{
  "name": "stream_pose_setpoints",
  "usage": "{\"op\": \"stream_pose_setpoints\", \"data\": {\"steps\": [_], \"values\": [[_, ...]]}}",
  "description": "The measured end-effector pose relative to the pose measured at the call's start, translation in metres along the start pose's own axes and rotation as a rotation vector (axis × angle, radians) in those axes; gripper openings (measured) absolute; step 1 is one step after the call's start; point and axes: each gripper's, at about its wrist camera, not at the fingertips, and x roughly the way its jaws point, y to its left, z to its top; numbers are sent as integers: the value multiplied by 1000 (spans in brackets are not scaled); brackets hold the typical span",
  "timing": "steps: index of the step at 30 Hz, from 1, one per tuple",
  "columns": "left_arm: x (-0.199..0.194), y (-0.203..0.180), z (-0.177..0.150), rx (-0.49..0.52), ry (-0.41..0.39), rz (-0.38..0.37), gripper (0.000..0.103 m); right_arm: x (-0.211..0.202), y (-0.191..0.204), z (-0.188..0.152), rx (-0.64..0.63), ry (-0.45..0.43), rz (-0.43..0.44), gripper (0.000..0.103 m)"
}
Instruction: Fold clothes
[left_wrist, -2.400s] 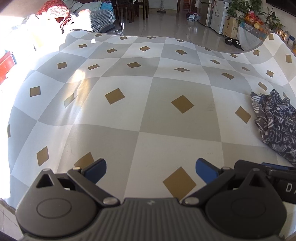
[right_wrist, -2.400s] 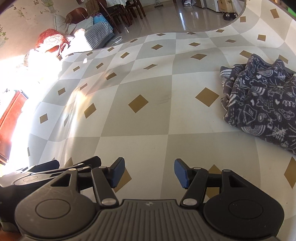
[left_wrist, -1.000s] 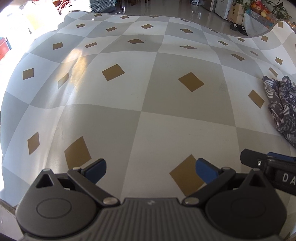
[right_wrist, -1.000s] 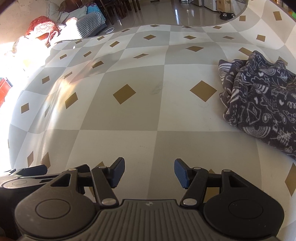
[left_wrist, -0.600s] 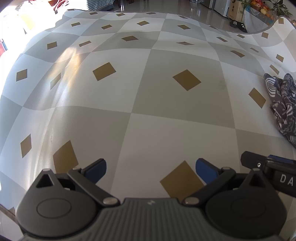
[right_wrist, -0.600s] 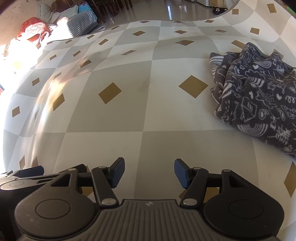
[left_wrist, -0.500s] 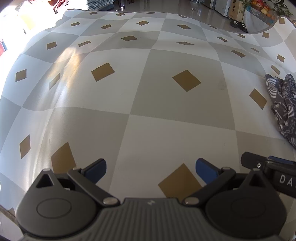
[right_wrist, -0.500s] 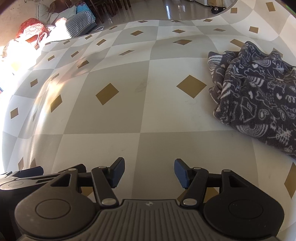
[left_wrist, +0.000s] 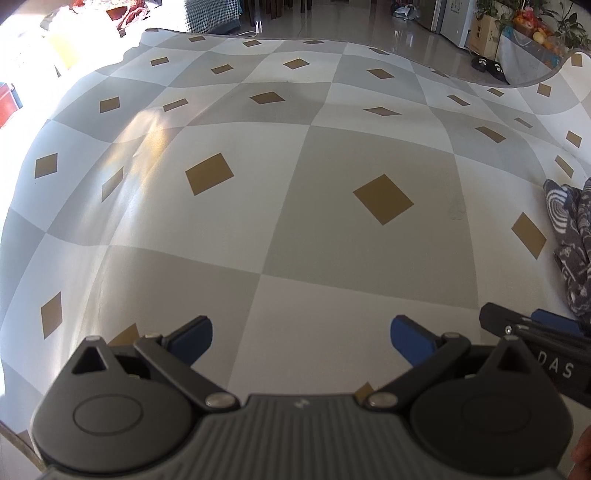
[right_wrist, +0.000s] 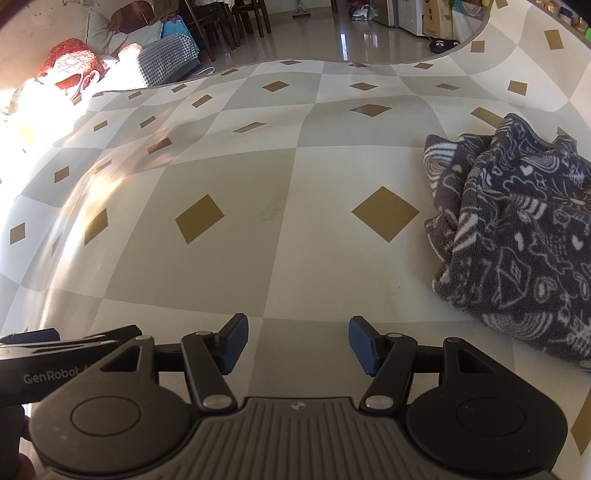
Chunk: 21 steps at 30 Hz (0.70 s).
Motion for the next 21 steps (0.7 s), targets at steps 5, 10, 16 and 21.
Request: {"op": "stream_pose_setpoints", "data": {"steps": [5,10,16,21], "values": [[1,-1,9,1,-21,8,103,10,2,7,-40,-40,-1,61],[6,-3,13,0,-16,12,103,15,7,11,-58,-40,-17,63],[8,-3,14,-1,-26,31,103,22,14,15,-99,-37,-40,64],[11,3,15,-27,-25,44,103,29,18,18,-121,-68,-84,67]]}}
